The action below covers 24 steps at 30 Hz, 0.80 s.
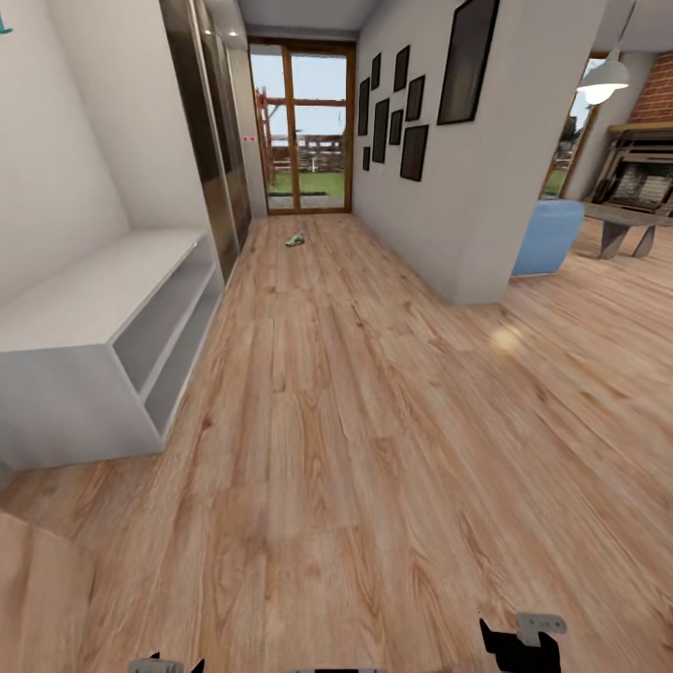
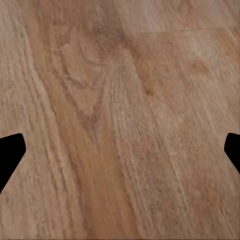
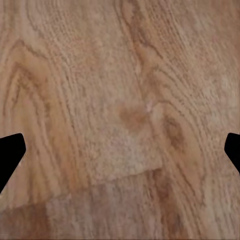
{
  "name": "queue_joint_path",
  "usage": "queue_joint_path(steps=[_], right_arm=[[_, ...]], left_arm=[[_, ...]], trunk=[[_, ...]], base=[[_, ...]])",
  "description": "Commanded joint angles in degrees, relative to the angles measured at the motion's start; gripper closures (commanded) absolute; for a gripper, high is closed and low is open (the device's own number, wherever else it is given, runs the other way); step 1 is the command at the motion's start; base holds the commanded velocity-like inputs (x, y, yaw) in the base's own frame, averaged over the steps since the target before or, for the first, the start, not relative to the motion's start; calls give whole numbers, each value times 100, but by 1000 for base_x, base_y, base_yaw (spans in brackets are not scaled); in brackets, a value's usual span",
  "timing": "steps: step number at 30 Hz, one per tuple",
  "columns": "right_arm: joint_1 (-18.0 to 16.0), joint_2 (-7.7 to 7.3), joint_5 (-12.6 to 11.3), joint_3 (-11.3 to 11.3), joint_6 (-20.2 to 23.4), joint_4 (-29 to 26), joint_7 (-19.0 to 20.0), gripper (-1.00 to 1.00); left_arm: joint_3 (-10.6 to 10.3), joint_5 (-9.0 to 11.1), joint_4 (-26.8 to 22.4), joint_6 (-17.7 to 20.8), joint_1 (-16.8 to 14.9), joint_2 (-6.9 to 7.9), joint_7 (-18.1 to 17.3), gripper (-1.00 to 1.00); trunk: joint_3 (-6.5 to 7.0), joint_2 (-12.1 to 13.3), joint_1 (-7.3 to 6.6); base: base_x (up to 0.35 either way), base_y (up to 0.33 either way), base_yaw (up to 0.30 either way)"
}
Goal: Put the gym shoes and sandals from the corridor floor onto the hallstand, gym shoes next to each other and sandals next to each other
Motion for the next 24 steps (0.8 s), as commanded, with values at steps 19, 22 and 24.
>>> queue_joint_path(steps=[19, 22, 24], right_arm=[[-3, 7, -64, -7, -19, 4, 26, -100], [-3, 7, -64, -7, -19, 3, 27, -100], [-3, 7, -63, -5, -19, 3, 28, -100]], left_arm=[[21, 14, 158, -8, -4, -9, -49, -100], [42, 24, 166, -10, -4, -4, -49, -100], [51, 32, 170, -12, -4, 0, -49, -100]], trunk=[[-5, -2, 2], [-5, -2, 2], [-5, -2, 2]], base=[[339, 0, 0], [339, 0, 0], [339, 0, 0]])
